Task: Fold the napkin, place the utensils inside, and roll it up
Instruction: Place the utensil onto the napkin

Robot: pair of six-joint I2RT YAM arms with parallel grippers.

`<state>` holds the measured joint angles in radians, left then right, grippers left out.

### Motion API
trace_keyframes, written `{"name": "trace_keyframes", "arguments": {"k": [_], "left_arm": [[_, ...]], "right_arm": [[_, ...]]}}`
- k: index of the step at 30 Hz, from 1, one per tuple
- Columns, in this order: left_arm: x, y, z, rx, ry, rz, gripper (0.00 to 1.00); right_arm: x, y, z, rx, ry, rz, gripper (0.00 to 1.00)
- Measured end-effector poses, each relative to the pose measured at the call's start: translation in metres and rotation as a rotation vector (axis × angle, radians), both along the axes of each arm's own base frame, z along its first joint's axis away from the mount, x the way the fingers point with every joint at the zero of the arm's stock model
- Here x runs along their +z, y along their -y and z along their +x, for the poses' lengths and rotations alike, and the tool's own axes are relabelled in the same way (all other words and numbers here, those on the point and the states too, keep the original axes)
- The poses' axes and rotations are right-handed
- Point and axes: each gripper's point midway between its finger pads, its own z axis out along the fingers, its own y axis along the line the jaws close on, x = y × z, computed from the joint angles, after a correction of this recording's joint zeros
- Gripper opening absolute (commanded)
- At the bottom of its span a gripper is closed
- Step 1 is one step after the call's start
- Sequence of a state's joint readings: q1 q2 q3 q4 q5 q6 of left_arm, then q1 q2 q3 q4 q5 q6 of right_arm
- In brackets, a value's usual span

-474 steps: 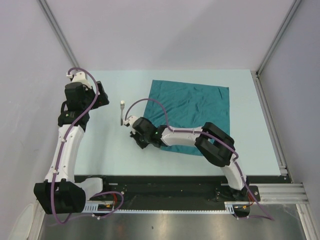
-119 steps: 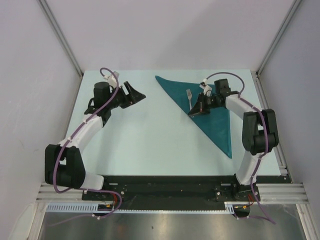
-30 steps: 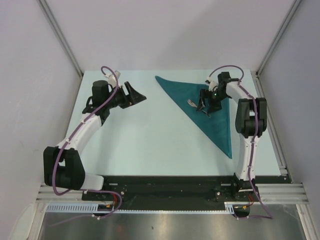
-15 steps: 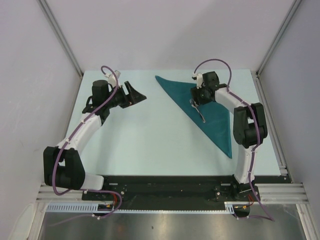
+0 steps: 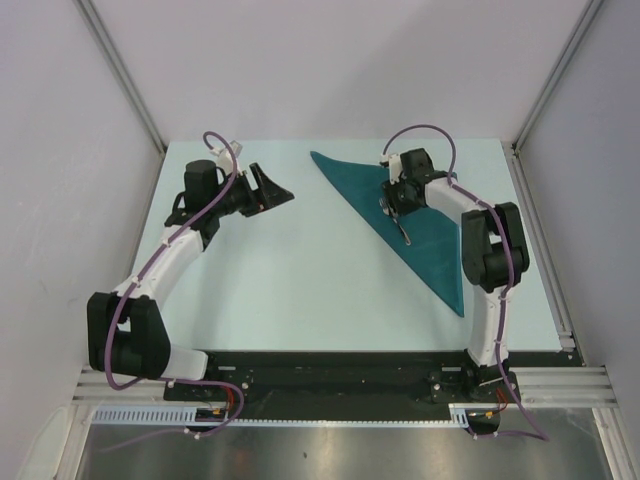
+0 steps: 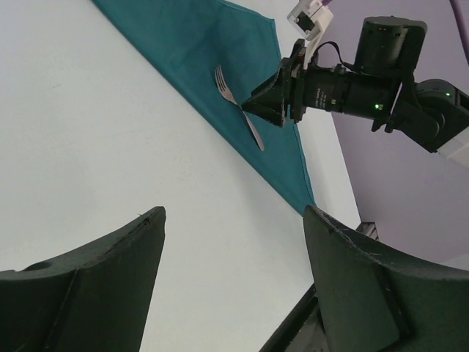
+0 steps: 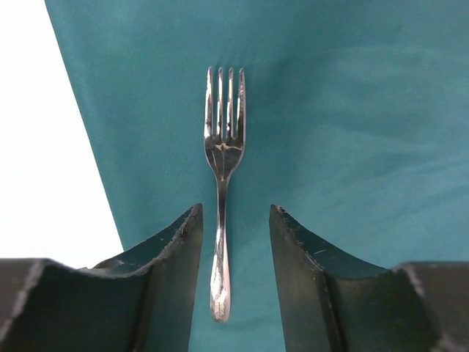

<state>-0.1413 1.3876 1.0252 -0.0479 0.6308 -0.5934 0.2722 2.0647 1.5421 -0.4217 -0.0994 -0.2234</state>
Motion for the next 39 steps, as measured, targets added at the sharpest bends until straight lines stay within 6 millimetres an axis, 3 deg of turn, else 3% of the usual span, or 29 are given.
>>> {"name": "trace_keyframes", "arguments": {"k": [6, 13, 19, 31, 35, 36, 39], "left_arm": [[0.000, 0.000, 0.000, -0.002, 0.000, -0.001, 0.80], [-0.001, 0.000, 0.000, -0.002, -0.003, -0.001, 0.80], [-0.006, 0.001, 0.001, -0.003, -0.016, 0.001, 0.80], [-0.007, 0.001, 0.002, -0.004, -0.020, 0.000, 0.80], [-0.007, 0.001, 0.002, -0.004, -0.021, 0.000, 0.80], [-0.007, 0.001, 0.002, -0.004, -0.021, 0.000, 0.80], [-0.007, 0.000, 0.002, -0.002, -0.021, 0.000, 0.81]], "right_arm": [[-0.022, 0.000, -0.007, 0.015, -0.057, -0.011, 0.41], [-0.025, -0.001, -0.008, 0.031, -0.062, -0.011, 0.14], [-0.026, -0.004, -0.008, 0.051, -0.062, -0.009, 0.09], [-0.025, -0.023, -0.002, 0.089, -0.056, -0.005, 0.09], [-0.025, -0.029, 0.002, 0.095, -0.052, -0.003, 0.22], [-0.025, -0.030, 0.002, 0.095, -0.052, -0.001, 0.37], [-0.024, -0.032, 0.001, 0.075, -0.058, 0.013, 0.60]]}}
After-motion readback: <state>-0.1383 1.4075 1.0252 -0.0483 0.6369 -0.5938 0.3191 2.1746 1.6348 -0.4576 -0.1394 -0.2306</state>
